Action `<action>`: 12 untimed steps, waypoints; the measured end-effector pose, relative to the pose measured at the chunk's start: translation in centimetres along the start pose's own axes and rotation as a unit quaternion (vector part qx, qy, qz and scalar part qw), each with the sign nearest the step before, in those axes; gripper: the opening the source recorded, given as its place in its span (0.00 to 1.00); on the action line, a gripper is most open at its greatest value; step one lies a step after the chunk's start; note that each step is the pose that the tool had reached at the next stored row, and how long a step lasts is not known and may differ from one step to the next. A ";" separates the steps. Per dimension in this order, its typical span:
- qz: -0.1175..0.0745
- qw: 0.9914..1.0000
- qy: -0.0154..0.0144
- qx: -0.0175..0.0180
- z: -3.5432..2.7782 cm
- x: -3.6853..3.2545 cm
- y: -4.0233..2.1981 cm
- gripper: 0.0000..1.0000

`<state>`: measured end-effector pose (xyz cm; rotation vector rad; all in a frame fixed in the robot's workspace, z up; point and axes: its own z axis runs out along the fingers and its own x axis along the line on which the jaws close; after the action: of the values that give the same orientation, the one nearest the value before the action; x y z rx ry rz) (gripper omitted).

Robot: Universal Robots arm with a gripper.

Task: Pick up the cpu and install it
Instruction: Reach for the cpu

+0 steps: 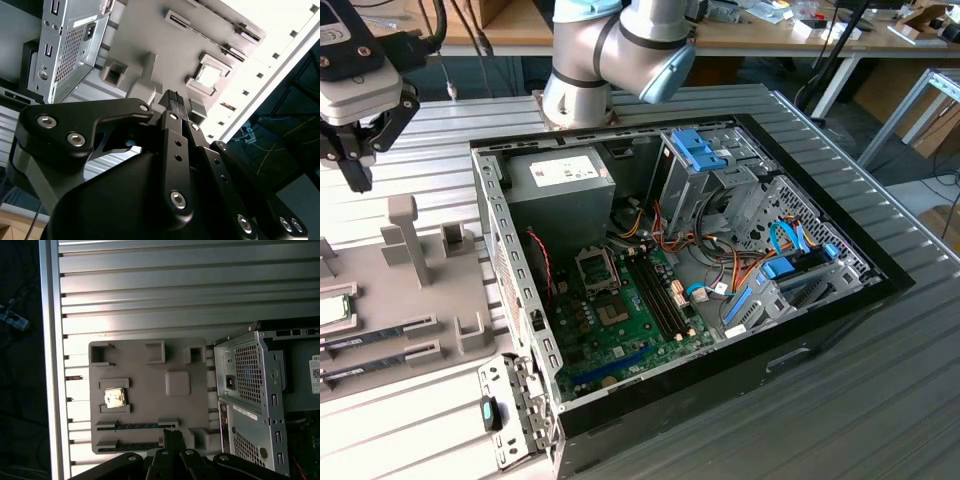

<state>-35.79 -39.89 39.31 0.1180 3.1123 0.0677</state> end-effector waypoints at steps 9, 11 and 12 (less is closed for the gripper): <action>0.000 1.000 0.000 0.000 -0.03 1.30 -0.10 0.11; 0.000 1.000 0.000 0.000 -0.04 1.70 -0.13 0.11; 0.000 1.000 0.000 0.000 -0.04 1.81 -0.14 0.11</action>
<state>-37.60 -39.89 39.30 0.1180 3.1124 0.0676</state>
